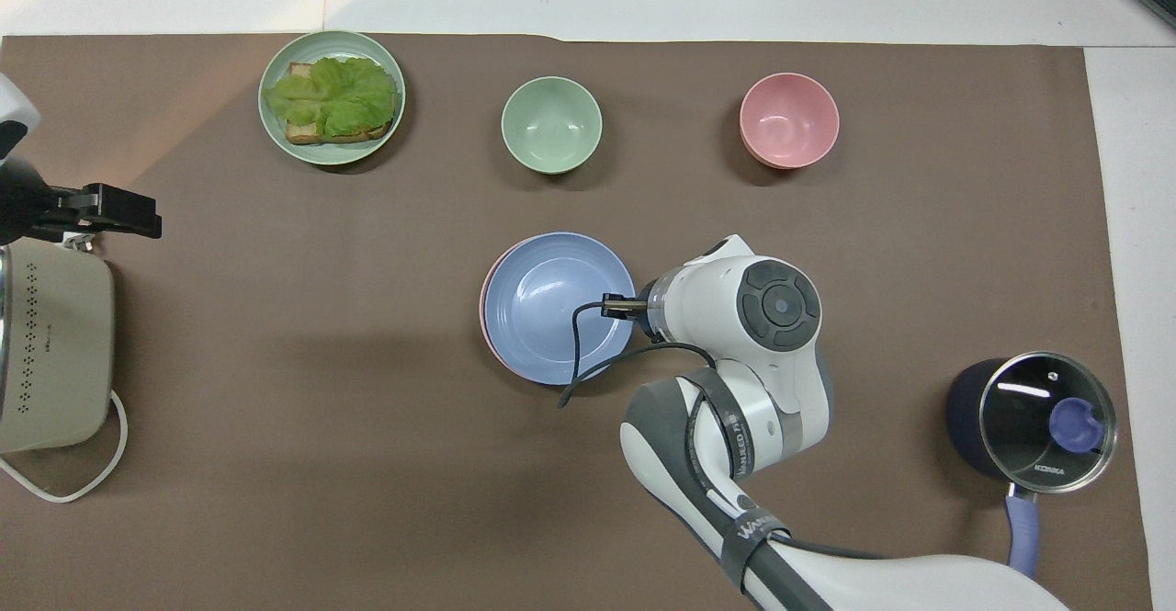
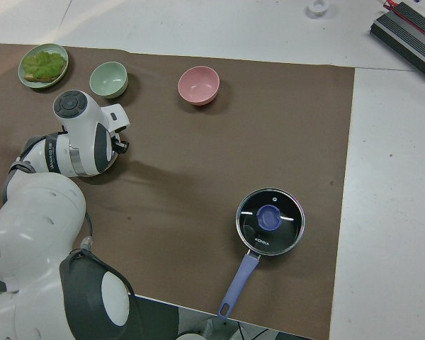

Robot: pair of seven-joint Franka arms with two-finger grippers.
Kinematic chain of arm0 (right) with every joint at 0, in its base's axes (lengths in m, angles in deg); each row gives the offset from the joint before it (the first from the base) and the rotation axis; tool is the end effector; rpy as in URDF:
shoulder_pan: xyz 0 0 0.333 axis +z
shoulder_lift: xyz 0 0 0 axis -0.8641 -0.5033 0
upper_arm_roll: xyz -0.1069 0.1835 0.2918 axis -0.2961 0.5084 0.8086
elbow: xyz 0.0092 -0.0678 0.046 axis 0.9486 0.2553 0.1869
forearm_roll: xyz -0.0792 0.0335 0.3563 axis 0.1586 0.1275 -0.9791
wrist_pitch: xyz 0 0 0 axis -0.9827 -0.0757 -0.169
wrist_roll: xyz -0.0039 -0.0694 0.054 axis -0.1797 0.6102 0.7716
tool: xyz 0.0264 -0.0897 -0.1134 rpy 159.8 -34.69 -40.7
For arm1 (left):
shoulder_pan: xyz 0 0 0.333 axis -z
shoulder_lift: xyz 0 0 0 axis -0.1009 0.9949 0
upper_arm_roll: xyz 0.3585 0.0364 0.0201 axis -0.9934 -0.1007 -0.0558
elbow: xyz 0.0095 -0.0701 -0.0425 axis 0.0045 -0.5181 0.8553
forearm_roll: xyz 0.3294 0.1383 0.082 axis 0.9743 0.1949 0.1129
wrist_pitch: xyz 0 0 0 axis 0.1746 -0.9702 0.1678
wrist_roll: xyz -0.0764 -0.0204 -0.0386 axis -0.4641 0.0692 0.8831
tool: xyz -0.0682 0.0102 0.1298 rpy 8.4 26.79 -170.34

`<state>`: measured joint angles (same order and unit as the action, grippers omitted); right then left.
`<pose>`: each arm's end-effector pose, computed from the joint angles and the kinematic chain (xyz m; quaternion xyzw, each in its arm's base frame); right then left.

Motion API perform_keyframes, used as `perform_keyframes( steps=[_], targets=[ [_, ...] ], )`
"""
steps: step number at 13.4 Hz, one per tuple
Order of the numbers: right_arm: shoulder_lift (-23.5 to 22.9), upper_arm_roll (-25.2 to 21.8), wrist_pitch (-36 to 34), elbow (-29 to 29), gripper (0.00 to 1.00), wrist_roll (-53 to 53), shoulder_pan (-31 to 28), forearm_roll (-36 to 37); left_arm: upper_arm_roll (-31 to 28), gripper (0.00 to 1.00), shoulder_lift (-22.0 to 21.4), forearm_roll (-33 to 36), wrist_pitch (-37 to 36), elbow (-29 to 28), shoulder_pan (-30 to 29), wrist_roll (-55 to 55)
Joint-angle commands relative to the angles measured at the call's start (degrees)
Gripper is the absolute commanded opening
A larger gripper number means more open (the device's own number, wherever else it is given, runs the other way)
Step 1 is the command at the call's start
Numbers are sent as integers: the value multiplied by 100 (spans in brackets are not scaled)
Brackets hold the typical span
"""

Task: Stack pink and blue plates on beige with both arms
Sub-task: 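Open the right gripper and draw it back from the stack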

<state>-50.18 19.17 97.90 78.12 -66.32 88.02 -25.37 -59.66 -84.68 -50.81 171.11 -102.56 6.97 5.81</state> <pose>0.5283 0.2965 0.3615 -0.9895 0.0563 -0.0482 0.1238 0.5558 -0.0070 0.5781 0.9996 -0.0111 0.0232 0.0093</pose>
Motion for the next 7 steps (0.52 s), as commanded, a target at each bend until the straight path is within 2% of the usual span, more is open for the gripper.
perform_keyframes(
  steps=[1,4,7],
  targets=[
    [156,-56,-311,-88,100,23,-29,-55,11,100,34,121,-108,96,-12,15],
    [665,-118,-884,-123,100,57,-466,260,11,100,34,121,-108,96,-12,24],
    [1289,-109,-1550,-132,100,84,-1204,1085,11,100,34,121,-108,96,-12,15]
  ],
)
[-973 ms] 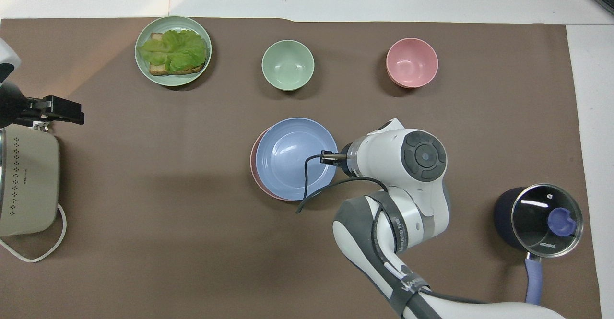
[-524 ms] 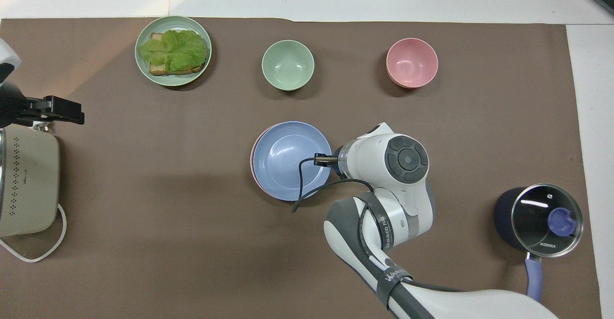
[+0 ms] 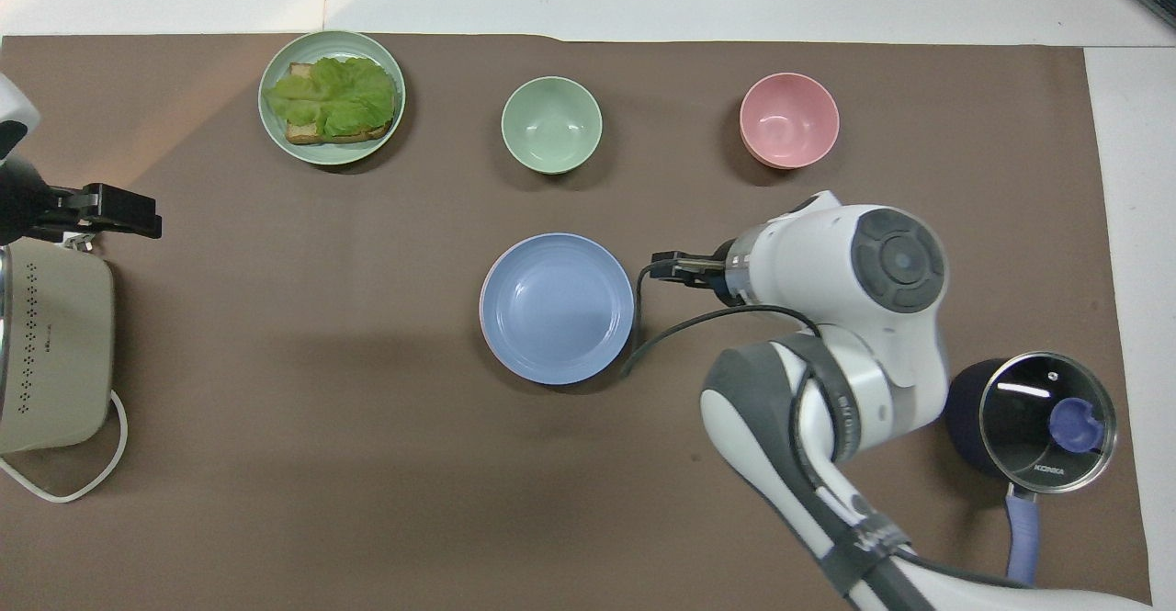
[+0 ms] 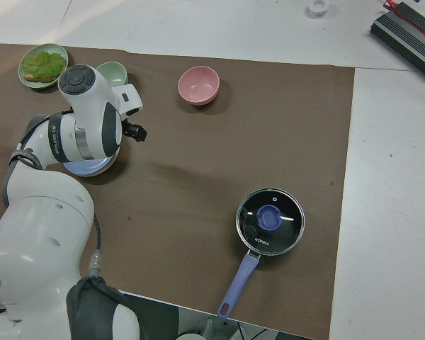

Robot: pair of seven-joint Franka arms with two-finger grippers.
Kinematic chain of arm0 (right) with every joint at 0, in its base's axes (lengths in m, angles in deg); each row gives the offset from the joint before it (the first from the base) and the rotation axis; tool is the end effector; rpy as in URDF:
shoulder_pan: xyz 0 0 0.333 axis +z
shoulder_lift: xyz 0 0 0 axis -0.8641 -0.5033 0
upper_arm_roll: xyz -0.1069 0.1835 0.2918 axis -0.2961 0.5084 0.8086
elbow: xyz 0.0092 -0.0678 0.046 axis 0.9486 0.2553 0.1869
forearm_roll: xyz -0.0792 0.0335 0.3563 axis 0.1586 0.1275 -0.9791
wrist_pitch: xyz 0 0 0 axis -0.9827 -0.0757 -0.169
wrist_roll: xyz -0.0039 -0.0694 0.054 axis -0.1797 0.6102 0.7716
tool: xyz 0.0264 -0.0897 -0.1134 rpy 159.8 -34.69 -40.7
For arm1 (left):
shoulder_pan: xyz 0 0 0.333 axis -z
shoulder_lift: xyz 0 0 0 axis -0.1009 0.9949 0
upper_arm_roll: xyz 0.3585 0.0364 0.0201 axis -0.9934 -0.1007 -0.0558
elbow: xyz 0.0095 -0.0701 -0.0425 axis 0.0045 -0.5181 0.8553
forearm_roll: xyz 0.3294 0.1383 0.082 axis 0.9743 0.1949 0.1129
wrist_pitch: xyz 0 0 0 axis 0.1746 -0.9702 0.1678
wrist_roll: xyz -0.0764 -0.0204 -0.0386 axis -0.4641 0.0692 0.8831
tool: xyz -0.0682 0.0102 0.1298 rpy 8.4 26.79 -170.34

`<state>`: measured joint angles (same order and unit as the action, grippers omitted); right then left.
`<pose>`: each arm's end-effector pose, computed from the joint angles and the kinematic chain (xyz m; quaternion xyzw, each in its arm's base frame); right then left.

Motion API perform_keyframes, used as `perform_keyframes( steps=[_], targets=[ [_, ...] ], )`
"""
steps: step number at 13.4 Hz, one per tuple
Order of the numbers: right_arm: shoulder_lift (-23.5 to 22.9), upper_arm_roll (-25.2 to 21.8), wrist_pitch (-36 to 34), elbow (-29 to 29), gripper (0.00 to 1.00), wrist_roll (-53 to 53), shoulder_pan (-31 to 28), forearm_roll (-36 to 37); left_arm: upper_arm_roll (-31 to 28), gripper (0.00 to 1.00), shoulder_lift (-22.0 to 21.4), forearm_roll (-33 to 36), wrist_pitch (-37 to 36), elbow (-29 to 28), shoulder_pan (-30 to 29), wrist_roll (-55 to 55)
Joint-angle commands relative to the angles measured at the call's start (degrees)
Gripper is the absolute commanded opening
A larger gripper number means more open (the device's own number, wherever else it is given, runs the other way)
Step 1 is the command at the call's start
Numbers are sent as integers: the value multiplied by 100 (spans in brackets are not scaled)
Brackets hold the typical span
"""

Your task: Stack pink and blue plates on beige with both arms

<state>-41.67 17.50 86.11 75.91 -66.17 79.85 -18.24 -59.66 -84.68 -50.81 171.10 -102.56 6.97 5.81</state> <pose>0.5454 0.1961 0.4434 -0.9909 0.0843 -0.0639 0.0830 0.5558 -0.0070 0.5781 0.9996 -0.0111 0.0231 0.0093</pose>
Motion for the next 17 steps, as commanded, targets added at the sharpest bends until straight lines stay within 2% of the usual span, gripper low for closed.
perform_keyframes(
  steps=[1,3,5,7,10,13,15,17],
  targets=[
    [667,67,-635,89,100,200,-660,540,11,100,34,121,-108,96,-12,24],
    [1080,59,-1171,46,100,577,-1126,568,11,100,34,121,-108,96,-12,24],
    [1178,50,-2048,-461,100,955,-1513,585,11,100,34,121,-108,96,-12,24],
    [1091,59,-2815,-1155,100,1447,-1839,751,11,100,34,121,-108,96,-12,24],
    [1064,50,-3238,-1570,100,1721,-2086,875,11,100,34,121,-108,96,-12,24],
    [618,59,-4168,-2596,100,1730,-2095,1016,11,100,34,121,-108,96,-12,24],
    [493,59,-4425,-2854,100,1739,-2095,1060,11,100,34,121,-108,96,-12,24],
    [502,76,-4522,-2864,100,1739,-2087,1060,11,100,34,121,-108,96,-12,24]
  ],
)
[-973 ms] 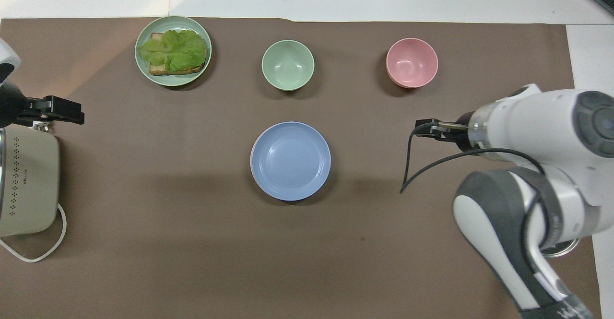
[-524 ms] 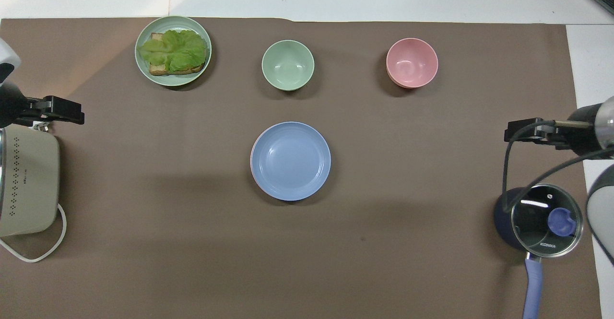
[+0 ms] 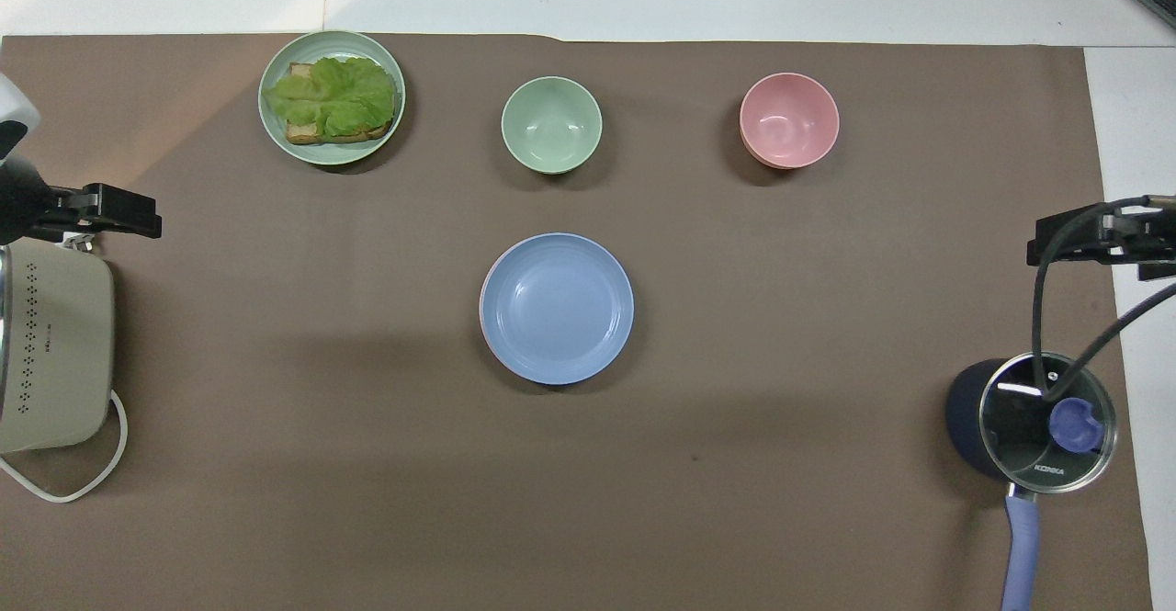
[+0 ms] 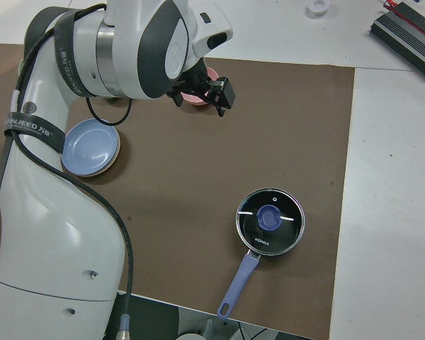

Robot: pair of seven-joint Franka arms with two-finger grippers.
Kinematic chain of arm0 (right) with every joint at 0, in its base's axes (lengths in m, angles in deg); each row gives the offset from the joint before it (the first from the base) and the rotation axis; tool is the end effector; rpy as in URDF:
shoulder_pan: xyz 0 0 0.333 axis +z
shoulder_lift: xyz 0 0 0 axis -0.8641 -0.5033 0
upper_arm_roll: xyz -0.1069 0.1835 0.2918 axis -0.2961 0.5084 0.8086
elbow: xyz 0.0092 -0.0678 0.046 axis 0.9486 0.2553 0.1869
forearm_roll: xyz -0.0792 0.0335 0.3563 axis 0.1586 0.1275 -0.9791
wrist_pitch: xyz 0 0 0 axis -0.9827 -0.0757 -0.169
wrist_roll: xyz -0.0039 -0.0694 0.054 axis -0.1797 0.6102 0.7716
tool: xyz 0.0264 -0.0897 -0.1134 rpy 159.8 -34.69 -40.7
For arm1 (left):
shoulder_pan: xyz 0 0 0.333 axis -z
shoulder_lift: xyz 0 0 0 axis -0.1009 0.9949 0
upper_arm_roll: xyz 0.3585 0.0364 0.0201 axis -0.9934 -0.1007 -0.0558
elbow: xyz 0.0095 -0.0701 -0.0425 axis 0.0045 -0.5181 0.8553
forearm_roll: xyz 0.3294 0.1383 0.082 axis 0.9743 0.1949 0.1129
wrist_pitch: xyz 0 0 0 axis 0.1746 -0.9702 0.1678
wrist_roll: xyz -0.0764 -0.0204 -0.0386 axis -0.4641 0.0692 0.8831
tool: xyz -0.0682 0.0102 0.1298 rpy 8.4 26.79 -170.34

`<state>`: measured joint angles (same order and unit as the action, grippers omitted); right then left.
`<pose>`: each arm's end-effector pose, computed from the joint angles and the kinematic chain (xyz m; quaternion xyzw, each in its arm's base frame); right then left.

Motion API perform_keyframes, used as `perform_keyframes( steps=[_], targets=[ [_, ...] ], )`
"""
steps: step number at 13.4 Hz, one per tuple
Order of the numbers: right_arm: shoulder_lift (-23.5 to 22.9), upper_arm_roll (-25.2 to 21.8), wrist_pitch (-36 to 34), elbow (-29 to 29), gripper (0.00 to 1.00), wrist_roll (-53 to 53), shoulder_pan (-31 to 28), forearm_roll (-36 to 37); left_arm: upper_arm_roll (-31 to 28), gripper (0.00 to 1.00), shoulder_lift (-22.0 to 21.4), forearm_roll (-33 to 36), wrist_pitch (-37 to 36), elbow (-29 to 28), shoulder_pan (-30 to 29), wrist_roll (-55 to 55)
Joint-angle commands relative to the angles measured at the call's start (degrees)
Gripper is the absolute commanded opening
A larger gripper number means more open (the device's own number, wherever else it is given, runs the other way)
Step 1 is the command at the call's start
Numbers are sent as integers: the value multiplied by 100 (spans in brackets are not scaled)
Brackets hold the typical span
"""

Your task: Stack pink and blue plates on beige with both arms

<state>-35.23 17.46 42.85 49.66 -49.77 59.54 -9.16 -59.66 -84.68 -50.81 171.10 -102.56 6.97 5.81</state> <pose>0.5188 -0.0154 0.6417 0.9967 -0.0801 -0.0013 0.0119 0.5558 -0.0070 0.5781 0.9996 -0.0111 0.0231 0.0093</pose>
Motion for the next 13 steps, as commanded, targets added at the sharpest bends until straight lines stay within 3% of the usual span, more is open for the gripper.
perform_keyframes(
  steps=[1,13],
  targets=[
    [-151,80,-240,-257,100,100,-55,126,11,100,34,121,-108,96,-12,24],
    [-107,115,-179,-213,100,117,-20,46,11,100,34,121,-108,96,-12,24]
  ],
)
